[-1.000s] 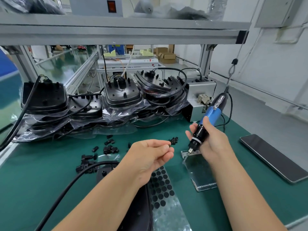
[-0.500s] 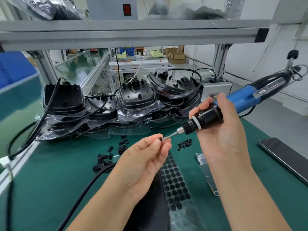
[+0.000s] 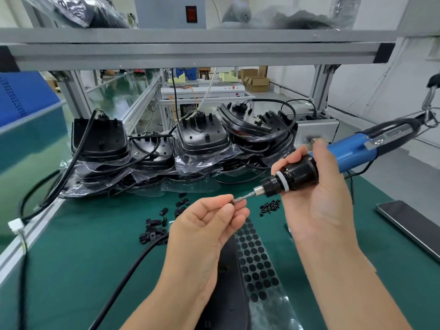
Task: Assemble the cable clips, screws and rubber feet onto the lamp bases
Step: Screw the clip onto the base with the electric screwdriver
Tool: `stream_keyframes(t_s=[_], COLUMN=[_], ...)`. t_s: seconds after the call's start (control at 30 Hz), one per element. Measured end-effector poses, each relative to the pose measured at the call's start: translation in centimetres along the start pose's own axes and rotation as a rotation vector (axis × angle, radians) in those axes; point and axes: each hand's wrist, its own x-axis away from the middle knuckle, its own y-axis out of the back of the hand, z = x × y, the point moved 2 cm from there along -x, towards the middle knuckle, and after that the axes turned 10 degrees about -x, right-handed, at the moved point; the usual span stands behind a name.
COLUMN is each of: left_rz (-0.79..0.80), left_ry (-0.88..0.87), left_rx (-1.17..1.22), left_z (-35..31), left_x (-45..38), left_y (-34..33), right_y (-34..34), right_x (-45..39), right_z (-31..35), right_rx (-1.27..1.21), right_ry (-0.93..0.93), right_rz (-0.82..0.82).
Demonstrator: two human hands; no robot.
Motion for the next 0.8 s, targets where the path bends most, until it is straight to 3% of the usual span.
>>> stream_keyframes(t_s=[0.17,0.3,0.4,0.47,0.6,0.7,0.8], left_rz=[-0.089,0.074,-0.072,-0.061,0.312,0.428,0.438], left_ry=[-0.162,-0.235,-0.376,-0.286,0.033,0.136,0.097], left_rx=[-0.298,-0.819,-1.116,-1.216,-1.474,-1.392,-1.316], left_z=[-0.1,-2.3,-6.4,-7.5,-5.3,-4.8,-4.6], left_x=[0.6,0.4,-1.1,-2.3,-3.6,-3.9,-4.0], left_y=[0.8,2.4,5.0,6.2,6.5,7.0,7.5], right_y=[-0.3,-1.1,-1.6,-2.1,-2.0,-1.5,-1.2], right_x=[0.8,0.5,0.0,-0.2,-0.4,-0.2,0.0], right_z=[-0.7,-0.9,-1.5,-2.1,-3.5,-4.6,-5.6], right_rx=[0.065,0.013,0.026,0.048,0.131,0.179,0.239], right_ry=[0.021,-0.077,-0.099,-0.121,-0.162,-0.184,-0.194], right_rz=[-0.060,-0.045,-0.012,0.045,0.056,0.058,0.110])
